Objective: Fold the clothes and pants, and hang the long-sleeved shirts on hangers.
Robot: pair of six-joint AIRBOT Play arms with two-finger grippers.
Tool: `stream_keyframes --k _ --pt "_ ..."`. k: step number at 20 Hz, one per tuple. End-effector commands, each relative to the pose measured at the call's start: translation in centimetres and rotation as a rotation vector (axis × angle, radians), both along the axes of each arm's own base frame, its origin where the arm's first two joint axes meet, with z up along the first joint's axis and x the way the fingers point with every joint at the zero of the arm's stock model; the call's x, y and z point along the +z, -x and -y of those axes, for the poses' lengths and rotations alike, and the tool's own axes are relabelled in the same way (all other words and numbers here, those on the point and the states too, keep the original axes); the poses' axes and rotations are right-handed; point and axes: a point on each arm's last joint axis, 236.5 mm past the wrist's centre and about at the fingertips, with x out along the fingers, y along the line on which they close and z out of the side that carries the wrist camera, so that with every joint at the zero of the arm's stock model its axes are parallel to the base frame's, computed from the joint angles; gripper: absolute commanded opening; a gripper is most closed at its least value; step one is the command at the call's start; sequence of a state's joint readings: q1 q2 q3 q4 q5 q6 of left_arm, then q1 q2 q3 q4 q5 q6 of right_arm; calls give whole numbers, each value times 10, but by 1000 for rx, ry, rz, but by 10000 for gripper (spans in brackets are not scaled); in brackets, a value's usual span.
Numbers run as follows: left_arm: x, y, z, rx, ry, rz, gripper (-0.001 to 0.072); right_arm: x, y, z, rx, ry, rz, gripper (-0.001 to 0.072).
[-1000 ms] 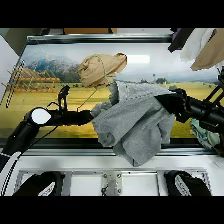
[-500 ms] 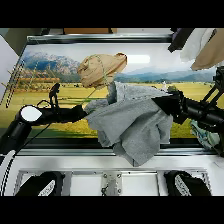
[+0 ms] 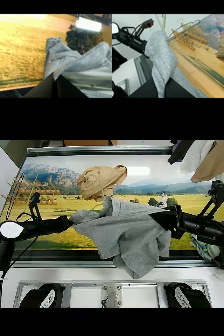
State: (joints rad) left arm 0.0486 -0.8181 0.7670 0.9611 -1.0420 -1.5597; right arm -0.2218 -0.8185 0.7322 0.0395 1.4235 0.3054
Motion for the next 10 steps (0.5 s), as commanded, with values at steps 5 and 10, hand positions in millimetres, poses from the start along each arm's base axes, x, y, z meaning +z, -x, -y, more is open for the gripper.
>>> stream_keyframes --k 5,10 --pt "41 1 -13 -2 -34 93 14 -21 17 -6 79 92 25 13" --pt "132 -4 2 -153 -129 238 14 -43 29 -9 129 60 10 13"
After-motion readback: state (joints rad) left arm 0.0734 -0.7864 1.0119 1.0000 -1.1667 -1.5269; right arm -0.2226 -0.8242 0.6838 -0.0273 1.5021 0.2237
